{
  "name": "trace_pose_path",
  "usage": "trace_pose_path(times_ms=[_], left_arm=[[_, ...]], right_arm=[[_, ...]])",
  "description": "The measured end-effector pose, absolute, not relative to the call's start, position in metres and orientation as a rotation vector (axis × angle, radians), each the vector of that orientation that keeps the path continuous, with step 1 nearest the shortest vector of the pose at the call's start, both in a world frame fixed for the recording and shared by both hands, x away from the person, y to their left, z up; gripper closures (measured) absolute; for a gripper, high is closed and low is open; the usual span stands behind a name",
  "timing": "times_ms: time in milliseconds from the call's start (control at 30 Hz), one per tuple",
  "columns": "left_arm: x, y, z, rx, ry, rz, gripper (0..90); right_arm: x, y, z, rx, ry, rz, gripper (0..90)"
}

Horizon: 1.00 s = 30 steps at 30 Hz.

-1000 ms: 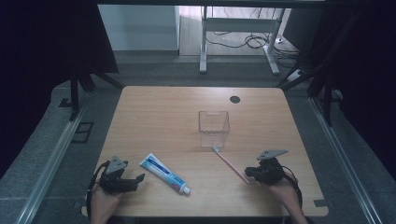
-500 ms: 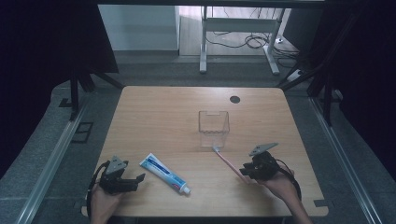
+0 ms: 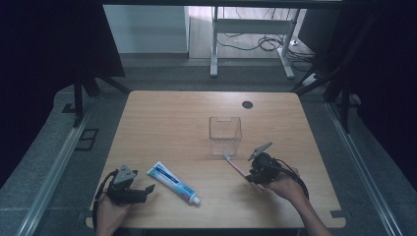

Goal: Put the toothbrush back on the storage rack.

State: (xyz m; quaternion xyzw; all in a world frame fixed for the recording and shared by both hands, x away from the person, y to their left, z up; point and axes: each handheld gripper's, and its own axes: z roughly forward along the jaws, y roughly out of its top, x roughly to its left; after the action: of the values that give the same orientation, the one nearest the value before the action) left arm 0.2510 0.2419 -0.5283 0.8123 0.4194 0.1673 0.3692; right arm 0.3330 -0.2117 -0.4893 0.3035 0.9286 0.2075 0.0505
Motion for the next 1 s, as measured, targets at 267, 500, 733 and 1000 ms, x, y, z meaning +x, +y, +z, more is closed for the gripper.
trace_pose_path(times_ms=[267,500,733,1000], left_arm=[[0.251,0.242,-0.529,2.092,1.071,0.427,13.3],[0.251,0.241,-0.529,2.103,1.068,0.425,13.3],[0.251,0.240,-0.530,2.112,1.064,0.425,13.4],[0.251,0.239,-0.530,2.118,1.061,0.428,13.4]], right_arm=[[0.346,-0.193,-0.490,0.897,2.898,0.485,69.0],[0.356,-0.178,-0.492,0.877,2.938,0.367,72.7],[0.361,-0.170,-0.497,0.905,2.952,0.285,76.2],[0.363,-0.170,-0.499,0.958,2.942,0.273,83.4]])
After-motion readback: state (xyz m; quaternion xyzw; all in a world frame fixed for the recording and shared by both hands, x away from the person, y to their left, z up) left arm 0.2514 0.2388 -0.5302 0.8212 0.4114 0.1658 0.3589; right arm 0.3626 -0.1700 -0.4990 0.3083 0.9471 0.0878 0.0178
